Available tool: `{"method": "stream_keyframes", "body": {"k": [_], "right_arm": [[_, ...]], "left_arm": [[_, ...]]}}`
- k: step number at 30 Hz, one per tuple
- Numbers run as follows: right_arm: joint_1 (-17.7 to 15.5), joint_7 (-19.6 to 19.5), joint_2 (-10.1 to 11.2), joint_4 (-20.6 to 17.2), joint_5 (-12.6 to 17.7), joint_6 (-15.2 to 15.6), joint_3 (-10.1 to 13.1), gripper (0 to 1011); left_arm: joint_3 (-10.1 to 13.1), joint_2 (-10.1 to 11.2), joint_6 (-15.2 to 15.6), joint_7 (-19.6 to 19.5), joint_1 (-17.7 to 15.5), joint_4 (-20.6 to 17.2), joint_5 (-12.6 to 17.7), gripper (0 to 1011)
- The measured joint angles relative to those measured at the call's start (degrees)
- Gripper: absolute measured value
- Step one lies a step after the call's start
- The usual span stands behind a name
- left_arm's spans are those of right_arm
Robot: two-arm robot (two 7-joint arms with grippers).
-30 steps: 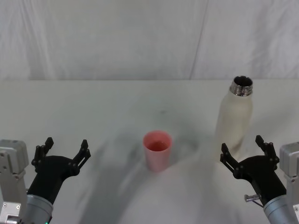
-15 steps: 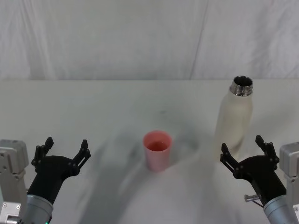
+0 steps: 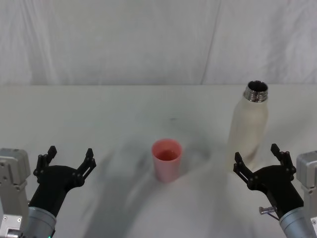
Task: Grasp the thermos with one hand and pour water into the cup lid.
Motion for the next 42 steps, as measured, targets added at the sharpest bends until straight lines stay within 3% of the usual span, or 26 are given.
{"method": "stream_keyframes", "body": {"k": [12,23,42], "right_arm": [[0.00,0.00,0.00,0.00,0.00,0.00,0.00,1000],[-0.47,3.03,-1.73,0.49,0.47,-1.04,1.68,1000],[-0.56,8.02,-4.00,1.12,3.03,-0.19,4.26,1000]], "left_arm": [[0.00,0.00,0.00,0.00,0.00,0.00,0.00,1001],[0.00,0.00,0.00,0.00,0.00,0.00,0.00,1001],[0.00,0.00,0.00,0.00,0.00,0.00,0.00,1001]]}}
